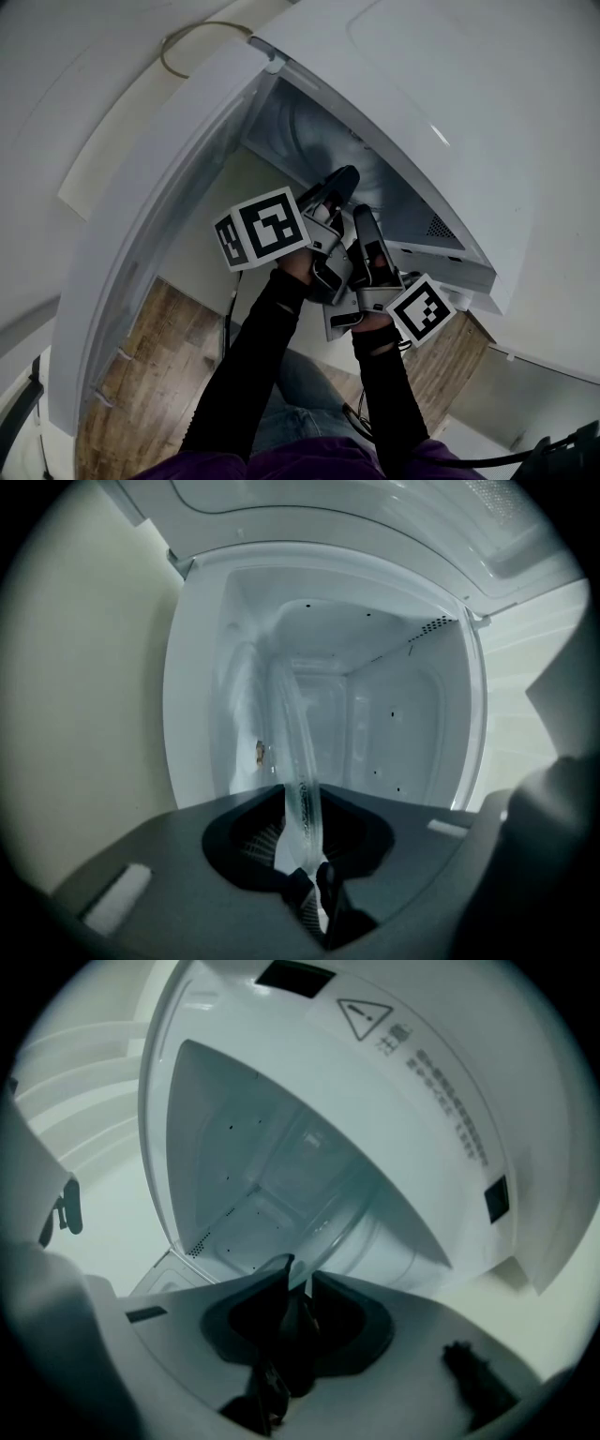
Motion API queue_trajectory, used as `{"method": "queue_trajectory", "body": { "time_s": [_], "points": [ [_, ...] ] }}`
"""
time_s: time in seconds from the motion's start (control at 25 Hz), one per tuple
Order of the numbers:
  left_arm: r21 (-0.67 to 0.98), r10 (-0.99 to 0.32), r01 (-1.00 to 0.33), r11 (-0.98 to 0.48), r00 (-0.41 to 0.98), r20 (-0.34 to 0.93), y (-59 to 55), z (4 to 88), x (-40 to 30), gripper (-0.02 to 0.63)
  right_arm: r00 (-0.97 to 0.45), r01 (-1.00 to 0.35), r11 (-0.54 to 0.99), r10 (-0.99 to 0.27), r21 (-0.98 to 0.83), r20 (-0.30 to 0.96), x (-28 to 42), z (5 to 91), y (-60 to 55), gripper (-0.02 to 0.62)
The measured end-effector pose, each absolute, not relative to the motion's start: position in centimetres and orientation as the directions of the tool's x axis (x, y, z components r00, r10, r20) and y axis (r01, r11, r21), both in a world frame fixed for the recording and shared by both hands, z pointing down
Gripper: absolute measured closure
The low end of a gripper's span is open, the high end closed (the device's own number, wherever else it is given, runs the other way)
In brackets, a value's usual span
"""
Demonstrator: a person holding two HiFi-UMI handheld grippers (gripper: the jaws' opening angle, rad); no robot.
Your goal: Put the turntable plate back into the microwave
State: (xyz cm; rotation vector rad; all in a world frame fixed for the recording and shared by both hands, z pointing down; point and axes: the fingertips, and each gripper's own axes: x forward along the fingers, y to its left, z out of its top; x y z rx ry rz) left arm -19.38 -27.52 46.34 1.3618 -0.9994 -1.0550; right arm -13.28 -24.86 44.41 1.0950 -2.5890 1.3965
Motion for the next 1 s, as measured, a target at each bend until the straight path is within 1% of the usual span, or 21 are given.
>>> {"method": "queue_trajectory", "body": {
  "time_s": [0.2, 0.44, 0.64, 0.72, 0.92, 1.0],
  "points": [
    [0.996, -0.963, 0.002, -0.09, 0.255, -0.087, -27.4, 46.0, -19.4, 0.538, -0.759, -0.557, 0.352, -0.583, -0.753, 0.289, -13.2, 44.3, -24.9, 0.512],
    [0.998, -0.961, -0.038, -0.051, 0.273, -0.038, -27.3, 46.4, -19.2, 0.525, -0.754, -0.547, 0.344, -0.598, -0.763, 0.272, -12.8, 44.4, -25.1, 0.514],
    [0.997, -0.959, 0.019, -0.076, 0.272, -0.078, -27.1, 46.1, -19.1, 0.52, -0.757, -0.536, 0.345, -0.601, -0.771, 0.257, -12.7, 44.1, -25.4, 0.514],
    [0.997, -0.959, 0.023, -0.07, 0.273, -0.074, -26.7, 46.1, -19.1, 0.518, -0.757, -0.535, 0.342, -0.6, -0.772, 0.259, -12.7, 44.1, -25.3, 0.515],
    [0.998, -0.959, -0.04, -0.047, 0.282, -0.033, -25.7, 46.4, -19.3, 0.483, -0.76, -0.526, 0.328, -0.596, -0.785, 0.26, -12.7, 44.4, -25.1, 0.515],
    [0.998, -0.958, -0.036, -0.045, 0.284, -0.033, -25.3, 46.6, -19.3, 0.474, -0.76, -0.524, 0.322, -0.594, -0.789, 0.263, -12.7, 44.6, -25.0, 0.515]
  ]
}}
